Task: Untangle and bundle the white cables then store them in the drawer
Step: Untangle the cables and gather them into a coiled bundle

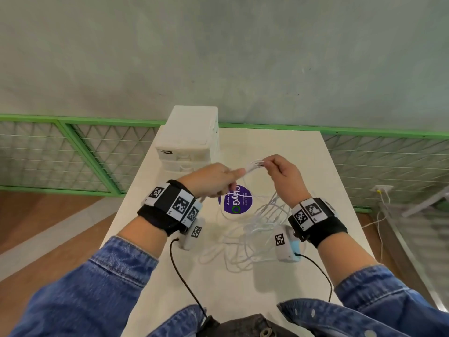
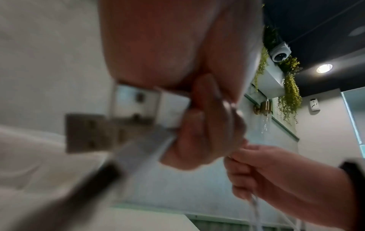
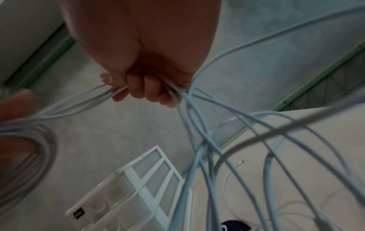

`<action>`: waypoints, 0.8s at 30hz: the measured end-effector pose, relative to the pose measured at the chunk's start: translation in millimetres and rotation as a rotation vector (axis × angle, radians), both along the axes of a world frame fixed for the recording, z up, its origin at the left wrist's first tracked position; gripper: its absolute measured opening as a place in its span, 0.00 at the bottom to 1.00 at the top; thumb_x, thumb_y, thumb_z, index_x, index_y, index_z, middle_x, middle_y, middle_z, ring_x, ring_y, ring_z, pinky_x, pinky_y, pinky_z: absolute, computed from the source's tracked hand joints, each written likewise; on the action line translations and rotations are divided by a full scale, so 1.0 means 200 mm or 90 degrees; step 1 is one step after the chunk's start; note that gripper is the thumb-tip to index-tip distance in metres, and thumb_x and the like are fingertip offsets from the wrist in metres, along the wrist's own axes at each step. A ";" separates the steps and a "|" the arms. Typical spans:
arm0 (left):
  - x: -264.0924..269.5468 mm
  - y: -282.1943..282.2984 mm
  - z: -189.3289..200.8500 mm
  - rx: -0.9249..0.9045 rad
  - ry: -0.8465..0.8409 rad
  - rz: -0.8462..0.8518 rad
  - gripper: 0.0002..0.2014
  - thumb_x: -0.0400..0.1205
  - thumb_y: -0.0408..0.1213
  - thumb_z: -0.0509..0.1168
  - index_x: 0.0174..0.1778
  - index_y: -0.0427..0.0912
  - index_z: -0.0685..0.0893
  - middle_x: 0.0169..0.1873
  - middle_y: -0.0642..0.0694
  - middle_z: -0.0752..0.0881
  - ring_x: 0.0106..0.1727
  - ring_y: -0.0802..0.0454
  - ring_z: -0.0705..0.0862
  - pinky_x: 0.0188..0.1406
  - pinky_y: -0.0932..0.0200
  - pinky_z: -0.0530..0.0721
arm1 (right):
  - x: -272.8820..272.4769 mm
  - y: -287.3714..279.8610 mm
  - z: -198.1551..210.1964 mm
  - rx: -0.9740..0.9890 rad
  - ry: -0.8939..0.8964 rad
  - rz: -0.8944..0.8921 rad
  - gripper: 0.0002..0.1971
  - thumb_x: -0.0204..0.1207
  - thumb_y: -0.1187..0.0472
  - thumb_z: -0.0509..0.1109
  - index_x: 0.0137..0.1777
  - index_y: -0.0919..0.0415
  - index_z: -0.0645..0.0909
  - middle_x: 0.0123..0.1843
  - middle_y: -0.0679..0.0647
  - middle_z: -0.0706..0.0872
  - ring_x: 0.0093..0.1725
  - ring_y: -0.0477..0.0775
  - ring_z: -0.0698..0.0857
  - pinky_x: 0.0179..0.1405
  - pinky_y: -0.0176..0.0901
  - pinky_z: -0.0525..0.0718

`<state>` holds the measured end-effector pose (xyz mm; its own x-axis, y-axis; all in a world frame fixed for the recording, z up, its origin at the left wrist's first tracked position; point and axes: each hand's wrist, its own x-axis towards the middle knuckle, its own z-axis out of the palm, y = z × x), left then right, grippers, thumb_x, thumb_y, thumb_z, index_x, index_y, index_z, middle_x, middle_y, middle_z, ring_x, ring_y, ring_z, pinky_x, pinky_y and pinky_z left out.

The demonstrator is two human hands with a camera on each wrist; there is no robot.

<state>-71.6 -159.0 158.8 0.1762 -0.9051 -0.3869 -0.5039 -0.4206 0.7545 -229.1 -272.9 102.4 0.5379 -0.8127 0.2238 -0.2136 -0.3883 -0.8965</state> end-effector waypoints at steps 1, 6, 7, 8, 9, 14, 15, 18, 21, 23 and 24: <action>-0.03 0.01 -0.01 0.014 0.055 -0.023 0.25 0.84 0.58 0.52 0.34 0.40 0.77 0.16 0.53 0.68 0.17 0.56 0.62 0.18 0.66 0.62 | 0.01 -0.01 0.01 -0.016 -0.014 -0.004 0.07 0.81 0.62 0.62 0.43 0.55 0.81 0.34 0.43 0.80 0.32 0.35 0.75 0.37 0.26 0.73; -0.10 0.02 0.03 -0.008 0.356 -0.078 0.29 0.85 0.59 0.45 0.31 0.40 0.74 0.14 0.54 0.62 0.14 0.58 0.56 0.17 0.63 0.52 | 0.04 0.00 -0.02 -0.036 -0.063 0.024 0.10 0.82 0.60 0.60 0.47 0.48 0.83 0.39 0.33 0.83 0.38 0.31 0.80 0.43 0.26 0.73; -0.10 0.01 0.05 -0.031 0.425 -0.085 0.29 0.85 0.59 0.43 0.31 0.40 0.74 0.13 0.54 0.62 0.13 0.58 0.56 0.17 0.64 0.52 | 0.04 0.02 -0.04 -0.035 -0.076 0.030 0.11 0.82 0.57 0.59 0.47 0.43 0.81 0.35 0.33 0.82 0.35 0.33 0.79 0.39 0.30 0.72; -0.10 0.01 0.07 -0.063 0.497 -0.087 0.29 0.85 0.58 0.43 0.30 0.40 0.74 0.12 0.55 0.62 0.13 0.59 0.56 0.16 0.64 0.52 | 0.04 0.05 -0.06 -0.040 -0.071 0.036 0.12 0.82 0.54 0.56 0.47 0.36 0.78 0.31 0.36 0.81 0.30 0.36 0.76 0.35 0.34 0.71; -0.10 0.00 0.09 -0.098 0.564 -0.084 0.29 0.85 0.58 0.42 0.30 0.41 0.75 0.12 0.55 0.63 0.12 0.60 0.57 0.16 0.64 0.52 | 0.04 0.07 -0.09 -0.053 -0.044 0.039 0.13 0.82 0.53 0.54 0.46 0.31 0.76 0.28 0.41 0.78 0.27 0.39 0.73 0.32 0.39 0.70; -0.13 -0.03 0.17 -0.228 0.728 -0.023 0.30 0.87 0.55 0.39 0.31 0.41 0.75 0.11 0.56 0.64 0.12 0.62 0.59 0.19 0.63 0.54 | 0.06 0.18 -0.15 -0.044 -0.008 0.048 0.14 0.85 0.56 0.51 0.44 0.38 0.74 0.28 0.54 0.78 0.27 0.47 0.75 0.32 0.48 0.74; -0.13 -0.03 0.18 -0.244 0.724 -0.010 0.29 0.87 0.55 0.39 0.31 0.41 0.75 0.11 0.56 0.64 0.12 0.62 0.59 0.19 0.63 0.54 | 0.06 0.20 -0.13 -0.006 -0.050 0.043 0.14 0.86 0.59 0.51 0.45 0.43 0.76 0.29 0.50 0.78 0.28 0.41 0.75 0.33 0.41 0.75; -0.12 -0.04 0.20 -0.285 0.657 0.033 0.26 0.88 0.53 0.40 0.33 0.42 0.71 0.12 0.56 0.63 0.13 0.61 0.57 0.20 0.61 0.51 | 0.05 0.23 -0.05 0.096 -0.168 0.068 0.14 0.86 0.58 0.51 0.47 0.53 0.78 0.33 0.52 0.79 0.31 0.40 0.79 0.36 0.30 0.78; -0.09 -0.03 0.22 -0.301 0.620 0.056 0.24 0.87 0.54 0.42 0.34 0.42 0.69 0.13 0.56 0.62 0.13 0.61 0.57 0.19 0.64 0.54 | 0.05 0.24 -0.05 0.057 -0.076 0.109 0.07 0.82 0.57 0.60 0.43 0.45 0.75 0.32 0.55 0.80 0.30 0.44 0.78 0.35 0.33 0.77; -0.09 -0.01 0.24 -0.307 0.608 0.038 0.24 0.81 0.60 0.46 0.34 0.41 0.69 0.13 0.57 0.61 0.13 0.62 0.57 0.19 0.63 0.54 | 0.06 0.23 -0.10 -0.018 0.069 0.132 0.13 0.82 0.62 0.61 0.38 0.43 0.72 0.31 0.50 0.80 0.28 0.40 0.76 0.33 0.35 0.73; -0.10 0.00 0.24 -0.306 0.591 0.022 0.24 0.77 0.62 0.49 0.35 0.41 0.69 0.13 0.57 0.61 0.13 0.62 0.57 0.20 0.63 0.54 | 0.07 0.23 -0.12 -0.038 0.112 0.134 0.15 0.82 0.63 0.59 0.37 0.43 0.71 0.32 0.49 0.81 0.29 0.40 0.76 0.33 0.35 0.72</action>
<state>-92.3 -159.5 207.2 0.0230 -0.9996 0.0161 0.3659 0.0234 0.9304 -215.8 -227.8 78.7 0.7282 -0.6673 0.1563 -0.2736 -0.4921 -0.8264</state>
